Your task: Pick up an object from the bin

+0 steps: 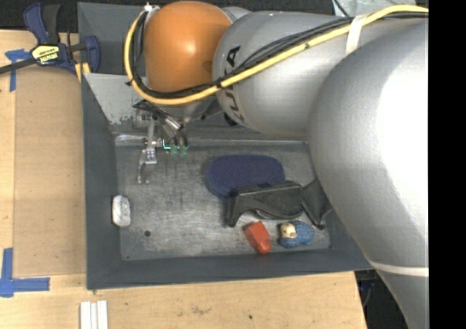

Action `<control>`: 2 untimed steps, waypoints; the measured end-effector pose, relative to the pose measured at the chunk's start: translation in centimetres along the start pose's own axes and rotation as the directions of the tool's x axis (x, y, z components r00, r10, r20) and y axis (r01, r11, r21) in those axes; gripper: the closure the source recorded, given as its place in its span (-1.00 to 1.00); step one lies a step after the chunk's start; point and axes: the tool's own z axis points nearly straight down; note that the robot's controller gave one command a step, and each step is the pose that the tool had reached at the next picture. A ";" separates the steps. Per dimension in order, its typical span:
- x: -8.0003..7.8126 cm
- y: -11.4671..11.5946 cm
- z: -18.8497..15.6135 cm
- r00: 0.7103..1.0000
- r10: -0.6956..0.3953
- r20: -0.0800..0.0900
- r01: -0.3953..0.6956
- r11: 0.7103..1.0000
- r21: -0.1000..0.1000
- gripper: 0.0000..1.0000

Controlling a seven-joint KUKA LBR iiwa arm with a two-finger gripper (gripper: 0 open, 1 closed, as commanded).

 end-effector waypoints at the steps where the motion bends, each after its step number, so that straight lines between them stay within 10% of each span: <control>1: 4.5 0.3 -7.5 0.954 -0.300 0.014 0.300 0.954 0.000 -1.00; 2: 7.1 -6.9 7.7 0.871 -0.491 0.000 0.491 0.871 0.002 -1.00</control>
Offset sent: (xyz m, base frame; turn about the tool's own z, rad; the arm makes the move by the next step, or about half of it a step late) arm -0.0456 0.0015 0.0724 -0.3033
